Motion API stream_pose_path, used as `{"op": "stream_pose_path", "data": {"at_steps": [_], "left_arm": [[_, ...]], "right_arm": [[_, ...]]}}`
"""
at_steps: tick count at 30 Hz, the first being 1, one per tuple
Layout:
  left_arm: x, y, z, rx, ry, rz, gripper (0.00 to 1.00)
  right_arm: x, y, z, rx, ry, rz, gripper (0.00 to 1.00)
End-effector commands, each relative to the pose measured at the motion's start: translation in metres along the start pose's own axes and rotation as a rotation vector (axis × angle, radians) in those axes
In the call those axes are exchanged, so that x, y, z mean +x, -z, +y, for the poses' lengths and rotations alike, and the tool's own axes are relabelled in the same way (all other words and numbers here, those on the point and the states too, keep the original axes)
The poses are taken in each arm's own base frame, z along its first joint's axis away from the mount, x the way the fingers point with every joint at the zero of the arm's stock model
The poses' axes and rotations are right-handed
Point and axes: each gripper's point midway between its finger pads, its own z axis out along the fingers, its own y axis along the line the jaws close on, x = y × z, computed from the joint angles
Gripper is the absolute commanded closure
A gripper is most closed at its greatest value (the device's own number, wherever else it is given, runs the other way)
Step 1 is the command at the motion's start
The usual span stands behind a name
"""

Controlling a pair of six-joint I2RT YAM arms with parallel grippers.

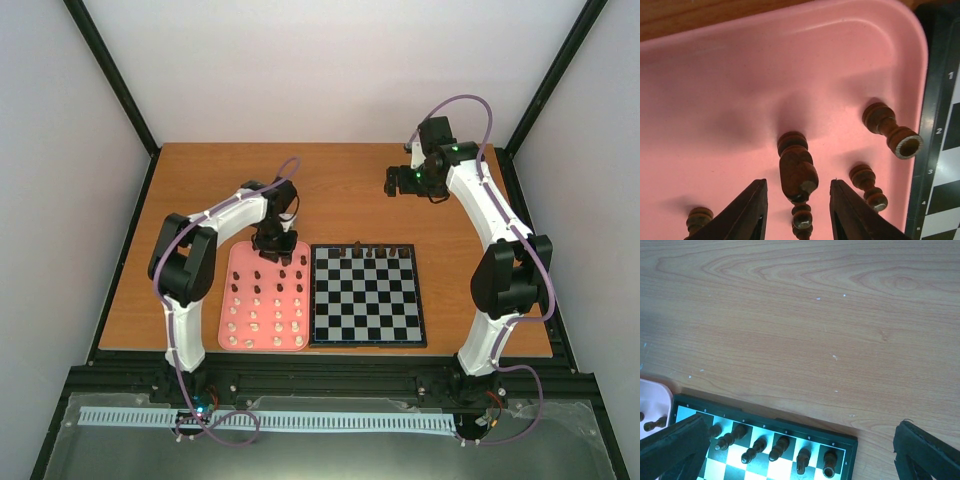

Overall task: Set up the chess pieces on the board
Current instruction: Pick up the chess piece from the storage box.

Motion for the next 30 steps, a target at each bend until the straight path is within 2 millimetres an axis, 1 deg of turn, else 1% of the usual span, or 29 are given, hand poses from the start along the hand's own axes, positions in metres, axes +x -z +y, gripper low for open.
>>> {"op": "stream_pose_path", "data": {"at_steps": [1,2,5,10,11,14,20,23,26,28,30], "left_arm": [[-0.002,-0.008,0.001,-0.004,-0.009,0.002,0.59],[-0.002,-0.008,0.001,-0.003,-0.01,0.001,0.61],[-0.003,-0.01,0.002,-0.006,-0.008,0.001,0.72],[-0.005,-0.013,0.002,-0.012,-0.008,-0.003,0.74],[-0.006,-0.013,0.002,-0.012,-0.007,-0.004,0.76],[-0.007,-0.014,0.003,-0.013,-0.007,-0.007,0.87],[-0.009,-0.013,0.004,-0.025,-0.013,-0.007,0.94],[-0.009,-0.006,0.003,-0.028,-0.024,-0.008,0.95],[-0.008,0.013,0.001,-0.034,-0.041,-0.023,0.95],[-0.01,0.032,-0.007,-0.022,-0.062,-0.054,0.94],[-0.011,0.046,-0.021,0.0,-0.089,-0.069,0.94]], "right_arm": [[0.001,-0.004,-0.005,0.013,0.006,0.006,0.0],[0.0,-0.003,-0.005,0.013,0.006,0.003,0.0],[0.0,-0.003,-0.005,0.013,0.005,0.004,0.0],[0.001,-0.001,-0.004,0.013,0.007,0.002,0.0],[0.0,-0.001,-0.005,0.014,0.007,0.002,0.0],[0.001,-0.001,-0.005,0.014,0.006,0.002,0.0],[0.001,0.0,-0.004,0.014,0.006,0.0,0.0],[0.001,0.001,-0.004,0.013,0.005,0.001,0.0],[0.002,0.001,-0.004,0.015,0.005,0.001,0.0],[0.001,0.002,-0.004,0.015,0.006,-0.002,0.0],[0.001,0.002,-0.004,0.015,0.007,-0.003,0.0]]}}
